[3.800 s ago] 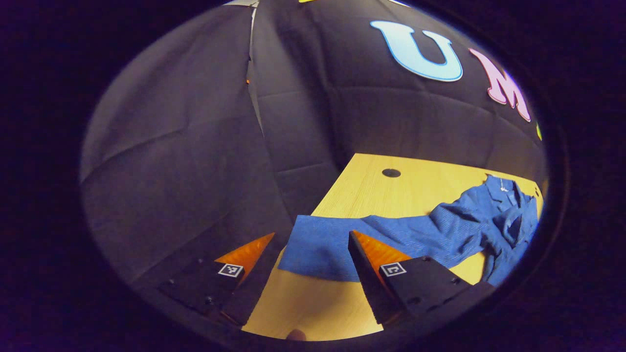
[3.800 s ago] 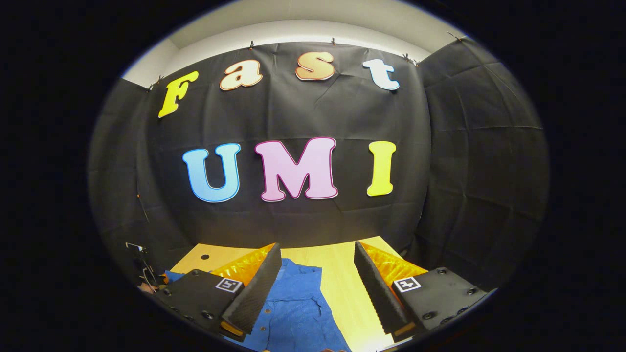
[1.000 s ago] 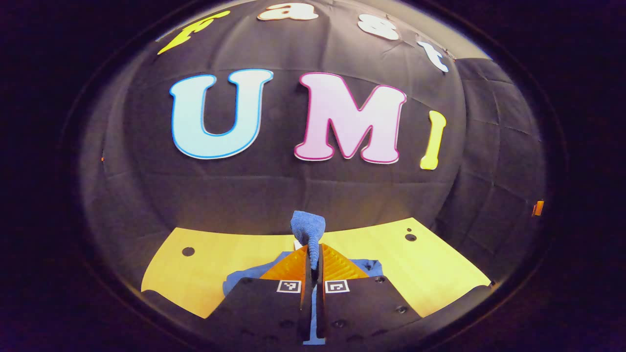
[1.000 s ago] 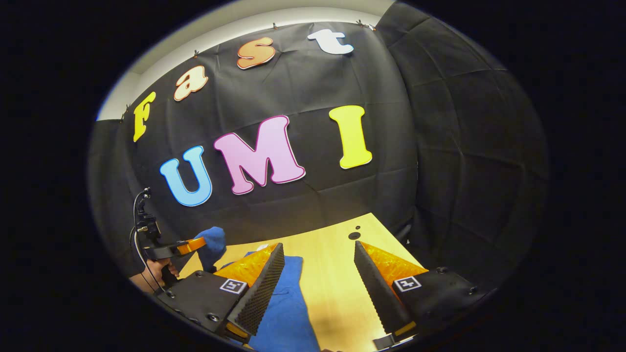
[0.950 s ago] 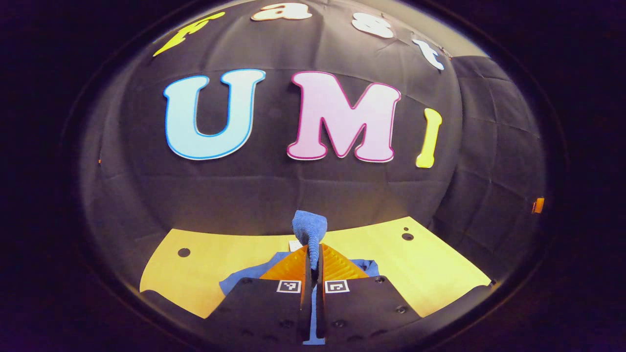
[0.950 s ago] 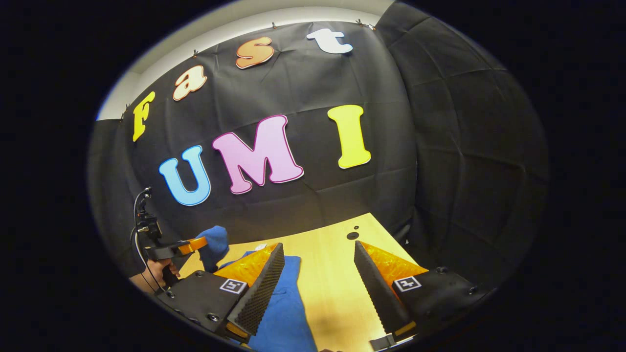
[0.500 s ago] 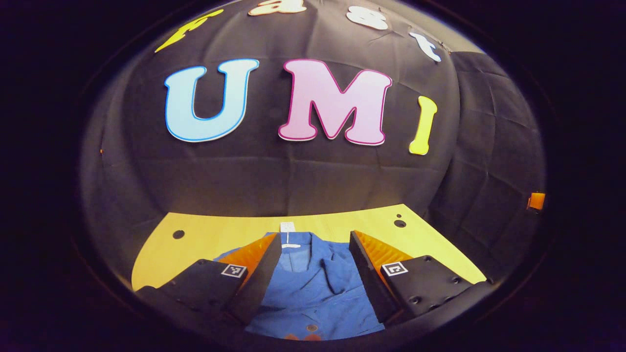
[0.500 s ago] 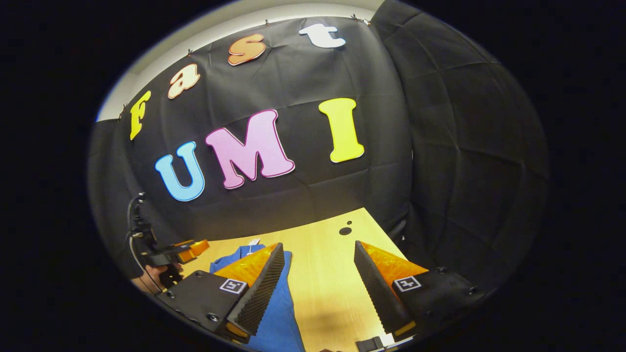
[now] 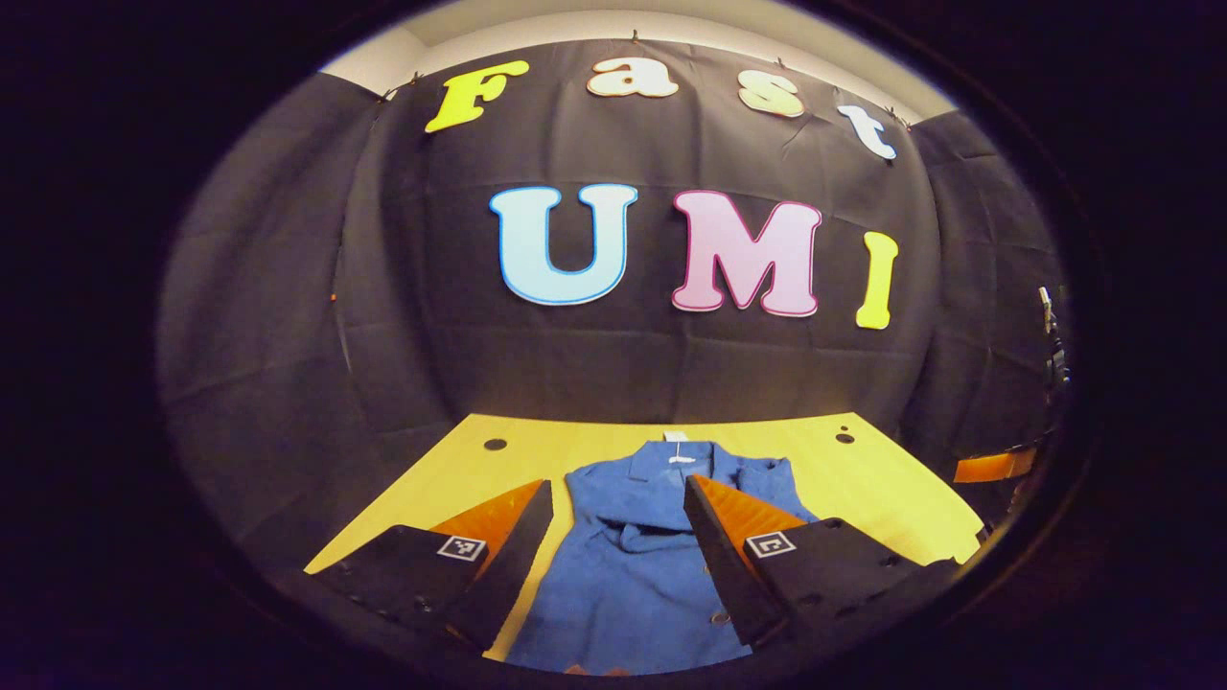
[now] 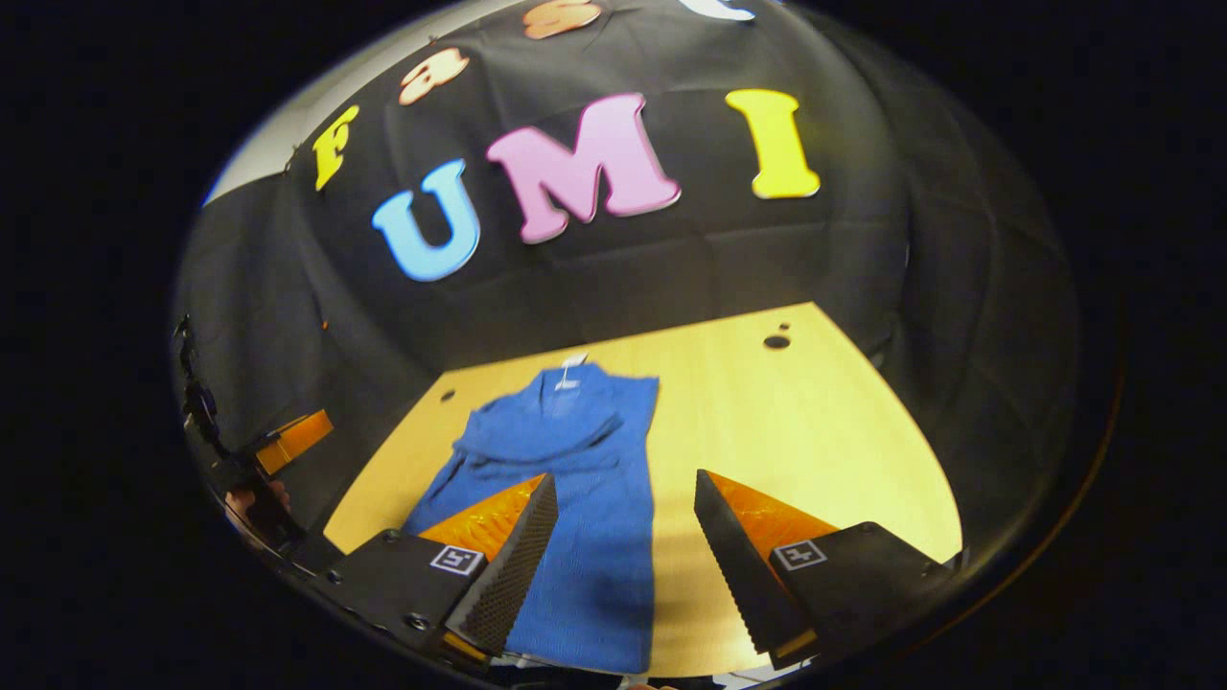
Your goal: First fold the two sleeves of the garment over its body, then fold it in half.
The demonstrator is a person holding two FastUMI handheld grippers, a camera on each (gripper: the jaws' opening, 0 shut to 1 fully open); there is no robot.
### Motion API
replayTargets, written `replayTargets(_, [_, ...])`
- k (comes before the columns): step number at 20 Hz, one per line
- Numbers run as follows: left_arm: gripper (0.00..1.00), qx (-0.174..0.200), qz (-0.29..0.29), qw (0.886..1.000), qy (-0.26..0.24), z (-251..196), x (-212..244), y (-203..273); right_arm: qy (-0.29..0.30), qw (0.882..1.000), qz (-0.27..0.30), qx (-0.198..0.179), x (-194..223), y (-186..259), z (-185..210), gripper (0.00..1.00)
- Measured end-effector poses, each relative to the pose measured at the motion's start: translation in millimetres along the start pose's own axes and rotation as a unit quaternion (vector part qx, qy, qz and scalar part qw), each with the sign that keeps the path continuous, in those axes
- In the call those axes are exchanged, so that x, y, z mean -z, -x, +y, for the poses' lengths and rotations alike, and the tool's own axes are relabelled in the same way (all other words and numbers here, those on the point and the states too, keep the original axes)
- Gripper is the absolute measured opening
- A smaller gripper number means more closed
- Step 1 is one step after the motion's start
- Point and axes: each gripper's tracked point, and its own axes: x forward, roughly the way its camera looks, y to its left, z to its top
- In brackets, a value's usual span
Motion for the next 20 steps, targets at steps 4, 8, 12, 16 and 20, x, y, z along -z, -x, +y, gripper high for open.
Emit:
replayTargets(4, [0.81, 0.001, 0.043, 0.999, -0.005, 25.1, 66.3, 19.5, 0.001, 0.998, 0.054, 0.026, 71.2, 5.6, 12.2, 0.94])
replayTargets(8, [0.83, 0.012, 0.141, 0.990, 0.013, 50.6, 144.3, 35.6, 0.004, 0.993, 0.105, 0.056, 133.6, 18.1, 17.2, 0.83])
replayTargets(12, [0.83, 0.013, 0.193, 0.981, 0.013, 66.5, 203.1, 33.1, -0.009, 0.983, 0.165, 0.080, 184.4, 29.2, 13.9, 0.95])
replayTargets(16, [0.83, 0.010, 0.236, 0.972, 0.005, 74.3, 234.8, 31.0, -0.027, 0.977, 0.186, 0.101, 211.7, 28.4, 7.7, 0.95])
replayTargets(20, [0.84, -0.004, 0.265, 0.964, 0.009, 83.9, 251.8, 31.3, -0.042, 0.971, 0.203, 0.115, 227.7, 21.3, 0.2, 0.95])
